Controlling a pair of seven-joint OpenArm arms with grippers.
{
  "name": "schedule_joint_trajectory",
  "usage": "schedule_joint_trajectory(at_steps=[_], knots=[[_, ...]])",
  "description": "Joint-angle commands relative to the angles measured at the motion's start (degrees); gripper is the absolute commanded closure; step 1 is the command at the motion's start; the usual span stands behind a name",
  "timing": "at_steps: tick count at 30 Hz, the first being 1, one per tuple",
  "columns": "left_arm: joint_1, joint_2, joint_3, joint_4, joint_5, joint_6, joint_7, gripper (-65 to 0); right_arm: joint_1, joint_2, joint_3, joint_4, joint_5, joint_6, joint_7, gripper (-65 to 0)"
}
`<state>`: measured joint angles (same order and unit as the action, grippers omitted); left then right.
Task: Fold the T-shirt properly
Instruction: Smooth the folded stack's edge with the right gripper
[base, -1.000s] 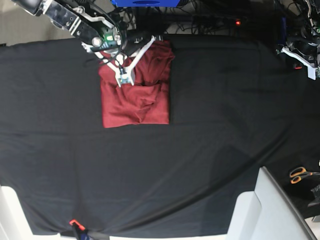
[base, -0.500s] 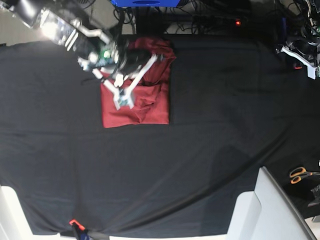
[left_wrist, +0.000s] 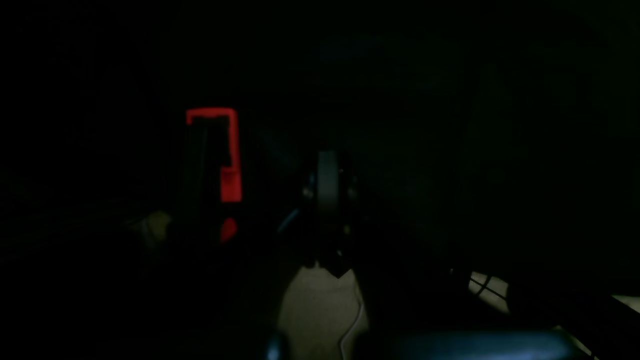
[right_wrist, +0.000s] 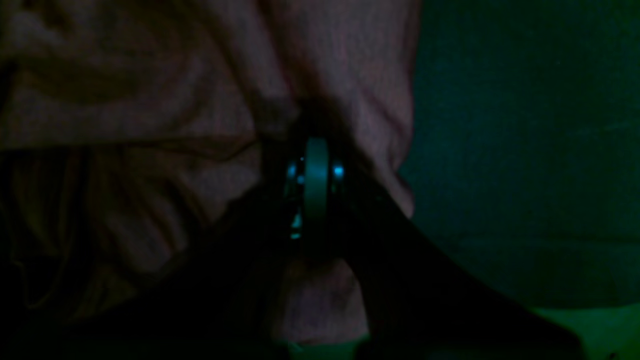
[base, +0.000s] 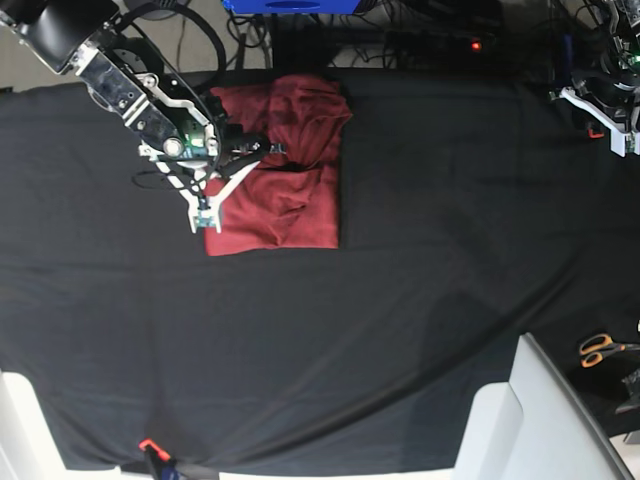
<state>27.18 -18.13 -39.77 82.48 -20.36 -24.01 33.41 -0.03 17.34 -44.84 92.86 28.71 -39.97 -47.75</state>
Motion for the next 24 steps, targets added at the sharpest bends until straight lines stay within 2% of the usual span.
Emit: schedule_joint_trajectory(at_steps=[1, 12, 24], knots=[[0.2, -1.0, -0.5, 0.8, -0.3, 0.2, -1.0, 0.0, 1.0, 0.1, 0.3, 0.4, -0.2, 0.0, 0.9, -0.5], [0.2, -1.0, -0.5, 0.8, -0.3, 0.2, -1.0, 0.0, 3.0, -0.2, 0.2, -0.2, -0.1, 0.0, 1.0, -0.5], [0.2, -1.0, -0.5, 0.8, -0.3, 0.2, -1.0, 0.0, 5.0, -5.1, 0.0, -0.7, 0.0, 0.0, 0.8, -0.3]])
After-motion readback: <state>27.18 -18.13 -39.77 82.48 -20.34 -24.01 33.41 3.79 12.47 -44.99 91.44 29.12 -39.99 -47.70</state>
